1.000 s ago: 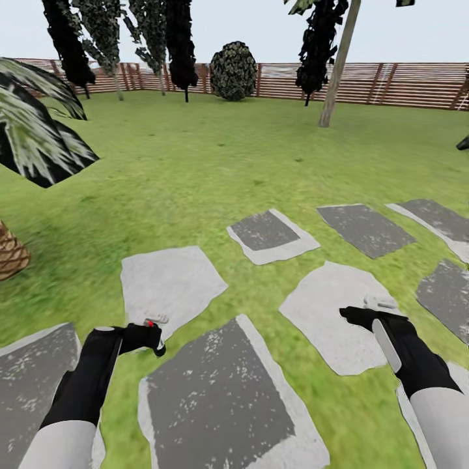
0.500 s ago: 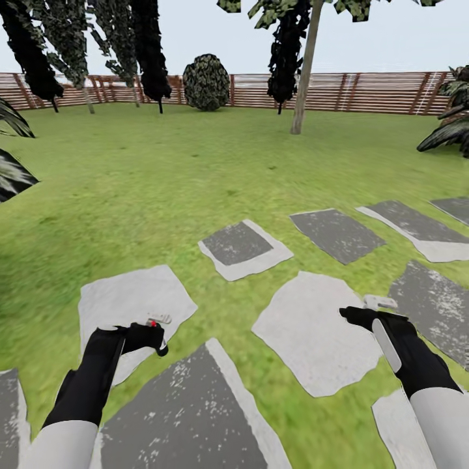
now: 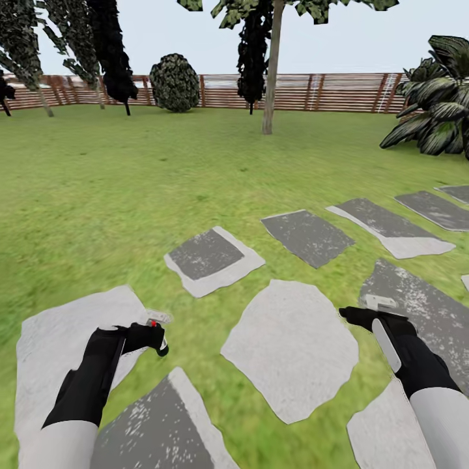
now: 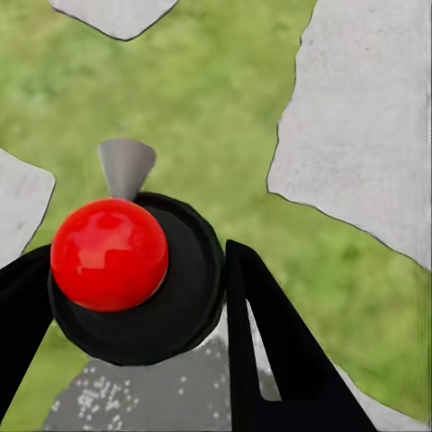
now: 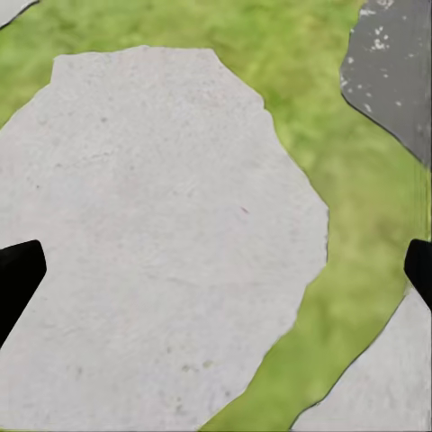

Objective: Pick up the pesticide atomizer in the garden and spray insectifuge to fully cover both potted plants in the garden.

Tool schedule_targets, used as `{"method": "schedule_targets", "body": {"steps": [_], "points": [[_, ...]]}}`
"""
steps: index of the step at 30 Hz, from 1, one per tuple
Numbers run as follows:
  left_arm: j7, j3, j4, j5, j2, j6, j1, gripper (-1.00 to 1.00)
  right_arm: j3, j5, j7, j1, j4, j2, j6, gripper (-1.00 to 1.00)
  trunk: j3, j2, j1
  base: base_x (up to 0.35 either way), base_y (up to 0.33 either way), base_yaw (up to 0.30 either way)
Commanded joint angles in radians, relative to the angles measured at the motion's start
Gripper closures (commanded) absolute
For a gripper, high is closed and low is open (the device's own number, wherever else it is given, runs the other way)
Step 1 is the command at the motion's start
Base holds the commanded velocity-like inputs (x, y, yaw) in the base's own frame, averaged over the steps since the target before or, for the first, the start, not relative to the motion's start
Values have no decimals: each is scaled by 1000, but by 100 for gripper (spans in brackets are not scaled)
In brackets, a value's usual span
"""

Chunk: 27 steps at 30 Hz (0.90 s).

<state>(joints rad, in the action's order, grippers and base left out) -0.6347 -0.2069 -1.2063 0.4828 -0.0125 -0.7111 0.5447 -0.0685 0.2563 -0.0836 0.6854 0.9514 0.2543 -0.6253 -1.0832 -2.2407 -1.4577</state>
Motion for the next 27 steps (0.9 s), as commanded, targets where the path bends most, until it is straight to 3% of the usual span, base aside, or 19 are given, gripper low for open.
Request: {"method": "schedule_targets", "body": {"steps": [1, 9, 17, 27], "points": [[-11, -3, -2, 9, -1, -3, 0, 100, 1, 11, -8, 0, 1, 0, -4, -100, 0, 0, 0, 293, -141, -234], [-15, -3, -3, 9, -1, -2, -3, 100, 1, 11, -8, 0, 1, 0, -4, -100, 7, 0, 0, 66, -14, -234], [-14, 29, -4, 8, -1, -2, -3, 100, 1, 11, -8, 0, 1, 2, -4, -100, 13, 0, 0, 0, 0, -234], [-14, 32, -4, 8, -1, -2, -3, 100, 1, 11, -8, 0, 1, 2, -4, -100, 22, 0, 0, 0, 0, -234]]}}
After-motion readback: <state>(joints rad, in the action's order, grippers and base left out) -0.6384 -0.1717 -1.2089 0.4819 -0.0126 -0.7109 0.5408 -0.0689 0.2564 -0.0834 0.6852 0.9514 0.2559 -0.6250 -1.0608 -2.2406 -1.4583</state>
